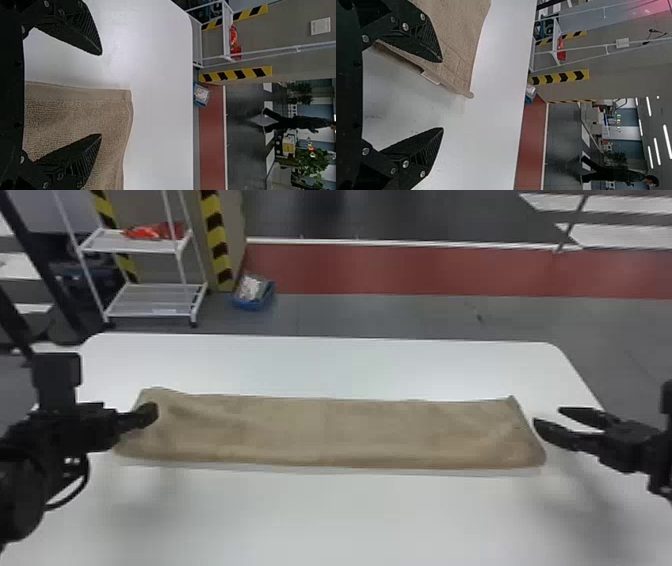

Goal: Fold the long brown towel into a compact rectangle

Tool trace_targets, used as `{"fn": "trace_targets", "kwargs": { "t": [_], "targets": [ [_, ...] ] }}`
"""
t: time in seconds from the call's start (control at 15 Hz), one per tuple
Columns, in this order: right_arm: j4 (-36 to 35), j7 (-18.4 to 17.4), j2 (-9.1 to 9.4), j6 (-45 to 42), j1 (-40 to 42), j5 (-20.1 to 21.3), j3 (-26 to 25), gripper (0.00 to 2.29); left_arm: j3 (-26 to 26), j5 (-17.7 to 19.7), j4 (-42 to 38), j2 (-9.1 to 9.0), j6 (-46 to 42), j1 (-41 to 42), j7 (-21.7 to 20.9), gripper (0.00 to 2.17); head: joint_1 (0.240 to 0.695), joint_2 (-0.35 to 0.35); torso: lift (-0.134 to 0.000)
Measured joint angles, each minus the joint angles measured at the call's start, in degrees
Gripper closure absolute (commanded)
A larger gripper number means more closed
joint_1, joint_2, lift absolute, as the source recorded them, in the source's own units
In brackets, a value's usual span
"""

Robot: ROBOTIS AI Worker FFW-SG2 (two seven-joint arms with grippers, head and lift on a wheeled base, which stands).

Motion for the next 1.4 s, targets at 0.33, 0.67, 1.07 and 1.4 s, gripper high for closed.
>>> {"fn": "trace_targets", "kwargs": {
  "t": [0.33, 0.67, 1.07, 1.4],
  "targets": [
    [0.55, -0.18, 0.0, -0.95, -0.08, 0.32, 0.06, 0.32, 0.01, 0.19, 0.01, 0.02, -0.01, 0.0, -0.17, 0.18, 0.695, -0.035, -0.124],
    [0.61, -0.18, 0.0, -1.31, 0.01, 0.12, -0.12, 0.32, 0.03, 0.29, 0.08, 0.01, 0.26, 0.08, -0.18, 0.19, 0.695, -0.037, -0.124],
    [0.46, -0.18, -0.16, -1.44, 0.5, -0.08, -0.52, 0.32, -0.07, -0.08, 0.46, 0.24, 1.71, -0.08, -0.94, 0.33, 0.695, -0.04, -0.124],
    [0.17, -0.17, -0.06, -1.33, 0.69, -0.09, -0.48, 0.32, -0.09, -0.34, 1.46, 0.5, 2.38, -0.17, -2.04, 0.52, 0.695, -0.039, -0.124]
  ]
}}
